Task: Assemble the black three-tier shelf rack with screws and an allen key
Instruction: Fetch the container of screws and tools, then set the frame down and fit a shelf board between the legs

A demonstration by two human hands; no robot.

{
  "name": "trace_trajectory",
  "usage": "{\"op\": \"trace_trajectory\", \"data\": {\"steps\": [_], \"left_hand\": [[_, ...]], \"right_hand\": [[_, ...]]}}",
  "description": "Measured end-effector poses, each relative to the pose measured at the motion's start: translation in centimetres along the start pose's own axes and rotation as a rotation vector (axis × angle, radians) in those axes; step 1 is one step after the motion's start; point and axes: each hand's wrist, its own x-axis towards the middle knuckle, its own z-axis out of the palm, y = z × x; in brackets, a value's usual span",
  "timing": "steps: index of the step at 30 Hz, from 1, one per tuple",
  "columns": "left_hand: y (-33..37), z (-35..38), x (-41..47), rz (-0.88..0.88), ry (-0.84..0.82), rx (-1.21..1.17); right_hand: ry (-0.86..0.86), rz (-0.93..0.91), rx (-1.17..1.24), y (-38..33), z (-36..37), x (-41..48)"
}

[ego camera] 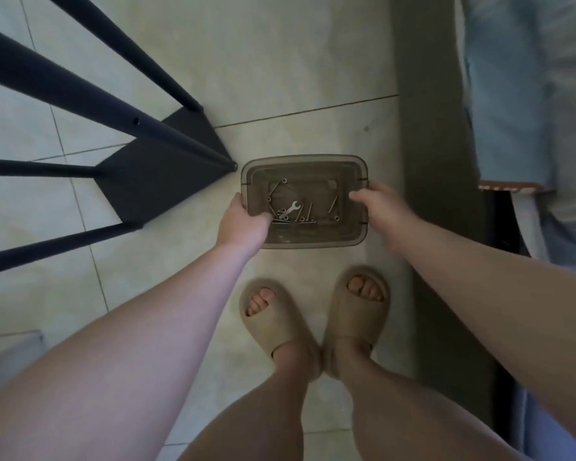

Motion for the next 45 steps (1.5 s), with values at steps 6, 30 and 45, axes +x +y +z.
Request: {"op": "trace_trajectory", "data": {"steps": [6,30,45], "left_hand": [[1.6,-2.7,-6.9,-0.004,-0.035,0.111],[4.1,-31.5,-56.7,0.288,0.465,0.375],[-26.7,-48.6,-67.3,-0.049,0.822,0.174]], "right_hand": [[0.006,0.036,-0.095,-1.9,-1.8,-6.9],[-0.319,-1.12,-1.329,-20.9,-1.9,-62.1],[-0.654,-1.669,-1.604,-13.6,30.9,-81.3]]}}
